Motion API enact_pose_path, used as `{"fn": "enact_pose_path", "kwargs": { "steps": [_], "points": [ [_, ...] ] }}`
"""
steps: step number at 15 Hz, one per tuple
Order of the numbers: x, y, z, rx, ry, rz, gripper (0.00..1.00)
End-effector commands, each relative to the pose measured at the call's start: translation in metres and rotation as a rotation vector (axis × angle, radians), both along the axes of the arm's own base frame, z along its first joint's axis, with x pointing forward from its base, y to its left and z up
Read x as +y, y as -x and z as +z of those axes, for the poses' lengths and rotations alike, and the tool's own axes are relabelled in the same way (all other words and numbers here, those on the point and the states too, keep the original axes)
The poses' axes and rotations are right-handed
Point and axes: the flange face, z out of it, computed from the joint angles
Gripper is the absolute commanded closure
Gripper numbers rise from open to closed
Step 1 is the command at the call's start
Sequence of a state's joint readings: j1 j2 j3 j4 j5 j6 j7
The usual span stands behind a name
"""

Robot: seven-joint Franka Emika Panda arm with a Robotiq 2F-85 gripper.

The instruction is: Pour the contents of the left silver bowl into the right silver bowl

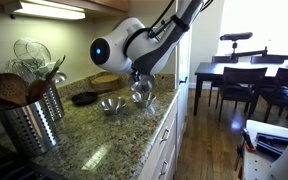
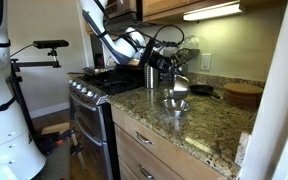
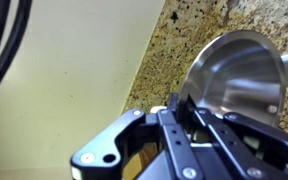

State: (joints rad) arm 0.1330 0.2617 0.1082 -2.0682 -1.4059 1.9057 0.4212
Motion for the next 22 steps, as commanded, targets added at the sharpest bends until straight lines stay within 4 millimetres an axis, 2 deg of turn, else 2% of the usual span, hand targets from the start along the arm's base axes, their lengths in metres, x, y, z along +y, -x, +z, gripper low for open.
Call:
{"fn": "enact_pose_path", "kwargs": {
  "steps": [1,4,8,14,17,20,22],
  "points": [
    [0.003,0.017,0.01,-0.052,0.059,0.014,0.92],
    [0.001,0.017,0.012,-0.054,0.058,0.0,0.92],
    [-0.018,0.015,0.035,0.006,-0.095,-0.102,0.92],
    [-0.062,0.02,0.1,0.087,-0.399,-0.202,0.92],
    [-0.077,0.026,0.123,0.156,-0.572,-0.199,0.92],
    [-0.079,0.032,0.131,0.246,-0.74,-0.184,0.92],
    [-0.073,0.035,0.126,0.316,-0.844,-0.164,0.92]
  ]
}}
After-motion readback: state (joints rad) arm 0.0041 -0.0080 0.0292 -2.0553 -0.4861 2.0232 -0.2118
